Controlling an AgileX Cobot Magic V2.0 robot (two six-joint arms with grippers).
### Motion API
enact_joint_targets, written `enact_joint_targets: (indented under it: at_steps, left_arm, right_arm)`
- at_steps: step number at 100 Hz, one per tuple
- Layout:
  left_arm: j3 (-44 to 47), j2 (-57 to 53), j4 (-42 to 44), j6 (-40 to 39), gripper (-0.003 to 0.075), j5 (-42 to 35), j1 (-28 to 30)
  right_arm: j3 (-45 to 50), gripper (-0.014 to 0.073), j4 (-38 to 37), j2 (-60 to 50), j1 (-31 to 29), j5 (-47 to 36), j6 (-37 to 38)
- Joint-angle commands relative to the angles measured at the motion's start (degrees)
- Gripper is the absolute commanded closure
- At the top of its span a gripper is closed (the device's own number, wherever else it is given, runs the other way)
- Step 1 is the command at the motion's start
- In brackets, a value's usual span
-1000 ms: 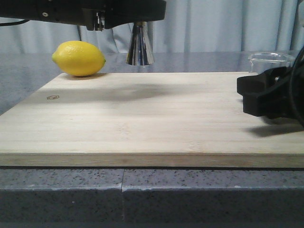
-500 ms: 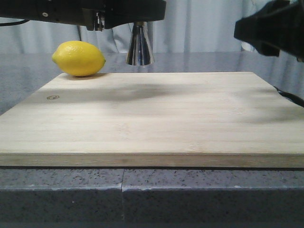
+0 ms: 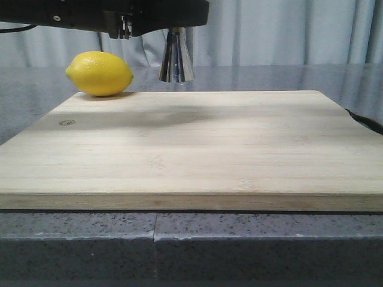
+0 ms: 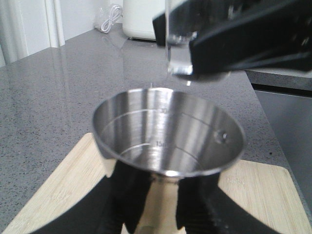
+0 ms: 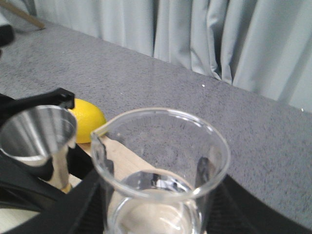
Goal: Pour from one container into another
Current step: 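Tilt the glass beaker with the right gripper, pouring into the held jigger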
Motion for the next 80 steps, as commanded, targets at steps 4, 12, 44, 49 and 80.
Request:
enact_joint_targets:
  at_steps: [4, 12, 44, 49, 80]
  left_arm:
    - [-1.73, -2.96, -5.07, -0.54, 0.0500, 5.59, -0.48]
    - [-1.73, -2.96, -5.07, -0.54, 0.0500, 5.59, -0.48]
    - [-1.73, -2.96, -5.07, -0.54, 0.0500, 5.59, -0.48]
    - [-1.73, -2.96, -5.07, -0.54, 0.0500, 5.59, -0.48]
    - [-1.73, -2.96, -5.07, -0.54, 0.0500, 5.59, -0.48]
  right_arm:
    - [-6.72, 0.0305, -4.01, -1.50, 0.10, 2.31, -0.84]
    - [-9.43, 0.0305, -6.18, -0.58, 0.19, 4.79, -0.84]
    - [-17.28, 0.0305, -18.32, 4.72, 2.62, 11.17, -0.84]
    - [-18.03, 0.0305, -21.49, 5.43, 3.65, 11.78, -0.84]
    - [-19.10, 0.0305, -34.34, 7.66, 7.25, 12.40, -0.84]
